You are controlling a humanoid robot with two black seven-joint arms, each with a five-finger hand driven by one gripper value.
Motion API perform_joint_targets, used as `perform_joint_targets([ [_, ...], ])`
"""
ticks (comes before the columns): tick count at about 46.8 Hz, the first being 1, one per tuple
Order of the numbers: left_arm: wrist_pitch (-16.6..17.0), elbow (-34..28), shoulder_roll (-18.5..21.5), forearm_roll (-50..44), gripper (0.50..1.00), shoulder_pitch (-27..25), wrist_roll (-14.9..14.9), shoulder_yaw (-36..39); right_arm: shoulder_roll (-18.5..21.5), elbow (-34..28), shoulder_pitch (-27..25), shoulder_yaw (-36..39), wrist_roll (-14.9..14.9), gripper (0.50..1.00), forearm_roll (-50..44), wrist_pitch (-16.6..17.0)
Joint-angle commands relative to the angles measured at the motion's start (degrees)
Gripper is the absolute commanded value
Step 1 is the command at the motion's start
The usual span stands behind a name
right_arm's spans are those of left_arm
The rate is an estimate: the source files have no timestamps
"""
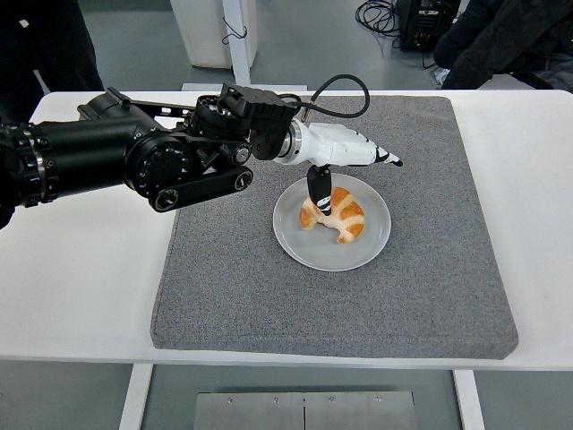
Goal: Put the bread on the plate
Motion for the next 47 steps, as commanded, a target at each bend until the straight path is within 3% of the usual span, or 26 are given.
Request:
perform_joint_targets([
  [1,-1.9,0.0,1.5,-4.2,1.0,-1.3,0.1,-2.7,0.0,0.0,0.0,0.0,0.0,1.0,0.0,0.0],
  [9,-6.2,0.4,5.0,-12.0,1.0,-3.9,0.2,-8.4,0.0,0.0,0.0,0.0,0.0,1.0,0.0,0.0],
  [25,-5.8,2.7,10.4,-32.5,1.0,0.3,3.8,-13.4,0.0,0.0,0.0,0.0,0.0,1.0,0.0,0.0],
  [34,-5.8,9.3,10.2,-36.9,1.0,9.2,3.0,-21.4,0.0,0.0,0.0,0.0,0.0,1.0,0.0,0.0],
  [41,-5.8,10.1,9.6,-37.1,1.0,17.4,2.0,-29.9,0.0,0.0,0.0,0.0,0.0,1.0,0.0,0.0],
  [47,-6.0,13.9,6.4,-37.2,1.0,24.9,1.1,-38.3,0.0,0.1,0.0,0.0,0.0,1.0,0.0,0.0],
])
